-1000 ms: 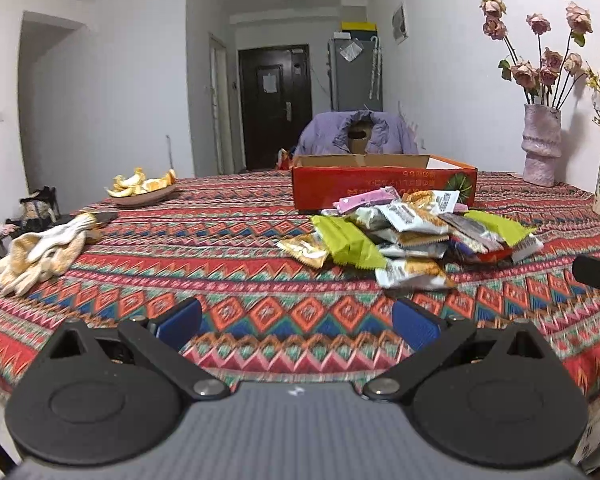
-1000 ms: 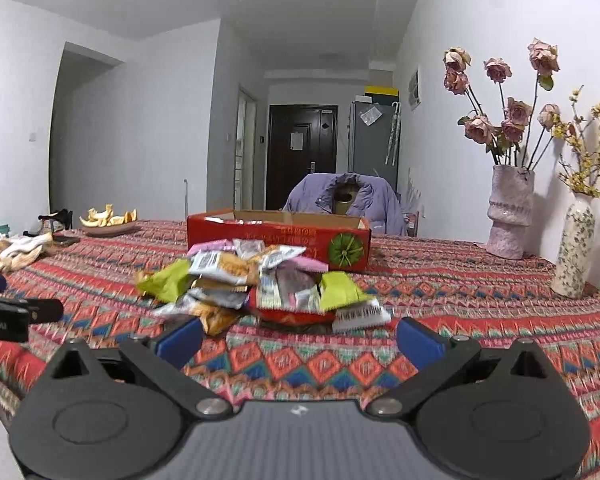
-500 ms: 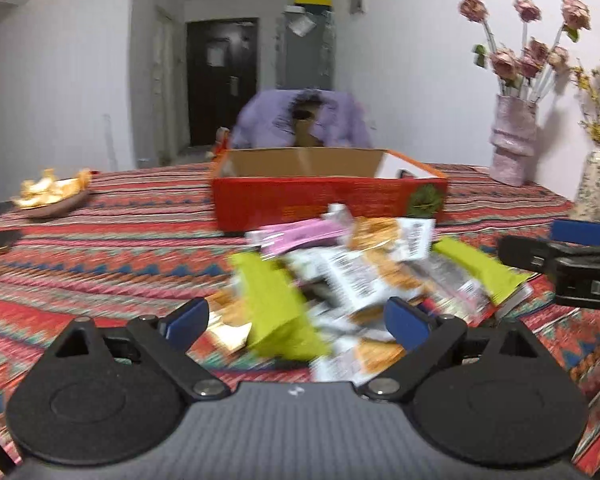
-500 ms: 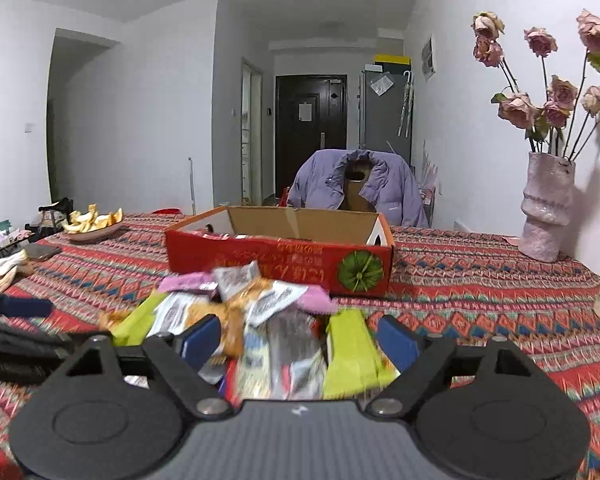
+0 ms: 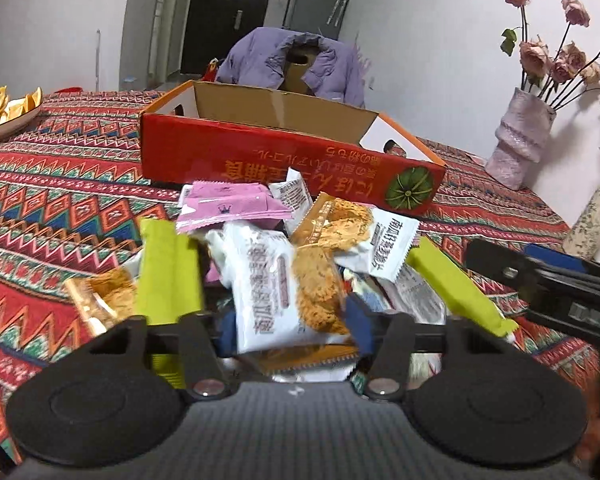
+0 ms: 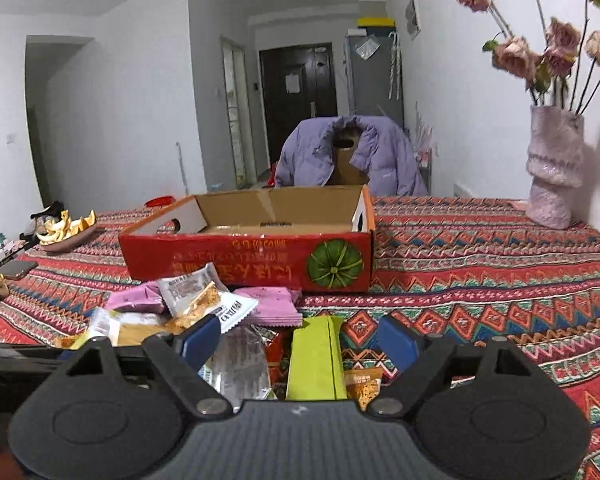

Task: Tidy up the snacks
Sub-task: 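Reach both grippers into the snack pile and grasp a white packet each, then carry the white packets into the red box and open both grippers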

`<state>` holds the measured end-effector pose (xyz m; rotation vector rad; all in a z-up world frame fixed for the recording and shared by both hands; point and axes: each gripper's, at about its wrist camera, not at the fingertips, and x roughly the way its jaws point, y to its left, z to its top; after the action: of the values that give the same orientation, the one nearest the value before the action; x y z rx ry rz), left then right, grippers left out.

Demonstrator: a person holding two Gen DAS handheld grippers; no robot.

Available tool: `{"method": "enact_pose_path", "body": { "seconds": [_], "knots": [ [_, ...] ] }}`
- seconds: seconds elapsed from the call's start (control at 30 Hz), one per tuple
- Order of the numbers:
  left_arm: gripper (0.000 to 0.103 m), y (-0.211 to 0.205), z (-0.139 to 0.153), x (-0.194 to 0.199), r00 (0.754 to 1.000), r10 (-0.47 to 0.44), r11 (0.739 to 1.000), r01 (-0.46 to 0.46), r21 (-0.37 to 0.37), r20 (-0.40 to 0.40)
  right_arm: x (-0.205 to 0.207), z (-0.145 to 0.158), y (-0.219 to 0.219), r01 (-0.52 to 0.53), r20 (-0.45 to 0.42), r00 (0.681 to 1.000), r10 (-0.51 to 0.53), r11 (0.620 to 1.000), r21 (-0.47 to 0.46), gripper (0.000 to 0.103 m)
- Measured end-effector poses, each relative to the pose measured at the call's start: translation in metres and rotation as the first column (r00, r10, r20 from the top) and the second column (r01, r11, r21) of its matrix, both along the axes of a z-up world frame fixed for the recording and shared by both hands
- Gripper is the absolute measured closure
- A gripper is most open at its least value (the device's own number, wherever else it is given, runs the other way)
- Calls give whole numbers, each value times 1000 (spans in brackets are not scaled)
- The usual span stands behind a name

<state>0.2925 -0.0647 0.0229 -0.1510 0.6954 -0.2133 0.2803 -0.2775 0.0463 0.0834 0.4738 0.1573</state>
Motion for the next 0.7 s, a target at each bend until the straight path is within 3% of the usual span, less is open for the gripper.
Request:
{"method": "enact_pose_path", "body": {
  "seconds": [0.03,0.13,0.27,0.4,0.5,0.53,0.57,0.7],
  "knots": [
    [68,5,2,-3,1000,-3,1000,3,-6,-5,4,-1,1,-11,-4,1000,11,1000,0,18],
    [79,24,10,-13,1000,0,1000,0,-25,-5,17,-4,13,-68,-15,998,67,998,-11,18],
    [85,39,27,-25,998,20,1000,-20,-12,59,40,-8,38,-142,-38,989,142,990,-2,18],
    [87,47,39,-31,994,37,999,-37,0,102,54,-11,74,-192,-23,981,191,966,-175,18],
    [87,53,44,-32,994,36,999,-35,-11,105,62,-15,97,-210,-15,975,220,907,-365,18],
    [87,56,45,-34,993,37,999,-36,-15,108,64,-17,100,-229,-24,971,239,892,-390,22],
    [87,57,45,-35,993,41,999,-40,-10,113,67,-19,104,-258,-42,964,263,880,-398,37],
    [87,62,45,-40,992,58,998,-59,10,116,63,-20,105,-293,-83,955,284,869,-398,45]
  ]
}}
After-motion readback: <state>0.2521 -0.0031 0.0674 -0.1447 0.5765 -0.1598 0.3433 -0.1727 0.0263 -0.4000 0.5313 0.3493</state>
